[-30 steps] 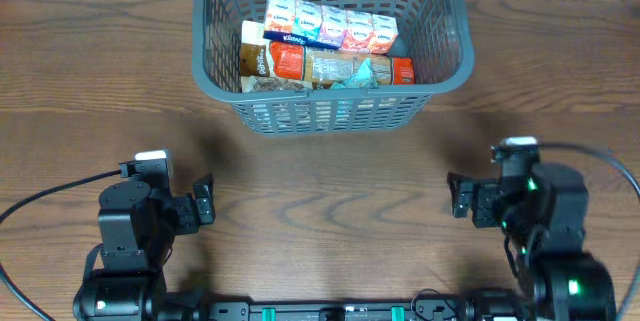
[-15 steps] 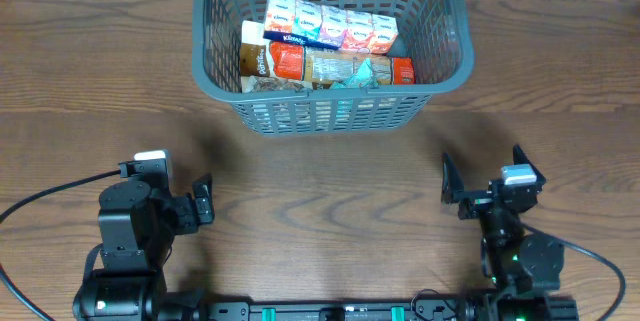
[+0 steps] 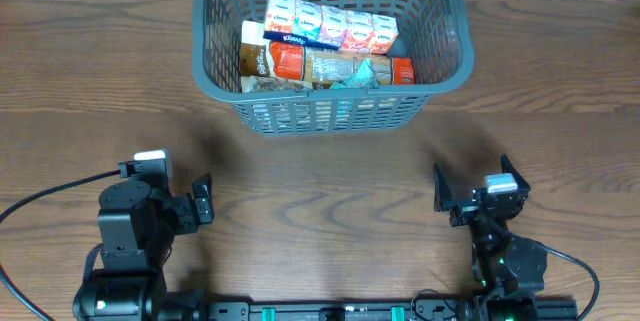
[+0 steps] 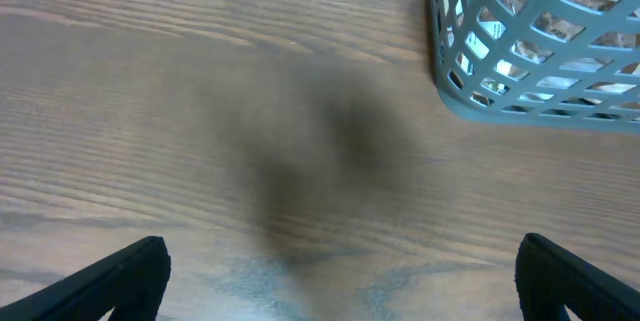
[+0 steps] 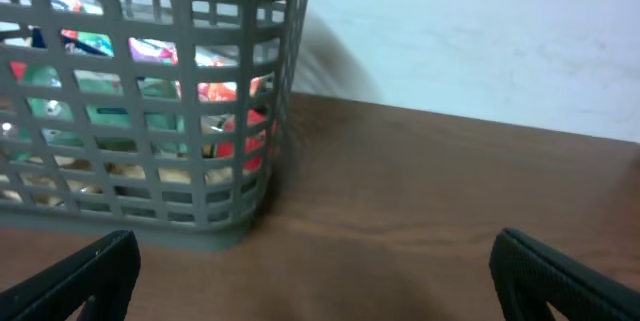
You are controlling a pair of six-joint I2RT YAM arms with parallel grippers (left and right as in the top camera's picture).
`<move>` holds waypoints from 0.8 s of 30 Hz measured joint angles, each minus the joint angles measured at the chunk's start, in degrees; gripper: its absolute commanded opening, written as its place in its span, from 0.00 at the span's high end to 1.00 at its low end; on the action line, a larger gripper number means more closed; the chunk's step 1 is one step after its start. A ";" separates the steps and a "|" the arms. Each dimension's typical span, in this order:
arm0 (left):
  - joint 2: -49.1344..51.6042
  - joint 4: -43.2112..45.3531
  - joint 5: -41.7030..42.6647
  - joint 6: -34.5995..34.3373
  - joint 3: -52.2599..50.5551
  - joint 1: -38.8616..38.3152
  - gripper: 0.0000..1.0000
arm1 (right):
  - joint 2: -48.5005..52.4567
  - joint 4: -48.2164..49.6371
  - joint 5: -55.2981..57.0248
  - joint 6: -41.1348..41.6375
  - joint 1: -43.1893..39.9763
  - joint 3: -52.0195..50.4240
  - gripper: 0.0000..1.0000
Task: Pack container
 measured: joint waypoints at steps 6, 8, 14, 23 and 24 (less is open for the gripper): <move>0.00 -0.04 0.00 0.00 0.00 0.02 0.01 | -0.09 0.00 0.09 0.00 1.46 0.00 0.01; 0.00 -0.04 0.00 0.00 0.00 0.00 0.01 | -0.09 0.00 0.07 0.00 1.51 0.00 0.01; 0.00 -0.04 0.00 0.00 0.00 0.02 0.01 | -0.09 0.00 0.09 0.02 1.53 0.00 0.01; 0.00 -0.04 0.00 0.00 0.00 0.02 0.01 | -0.09 0.00 0.09 0.00 1.38 0.00 0.01; 0.00 -0.07 0.00 0.00 0.00 0.02 0.02 | -0.09 0.00 0.07 0.00 1.38 0.00 0.01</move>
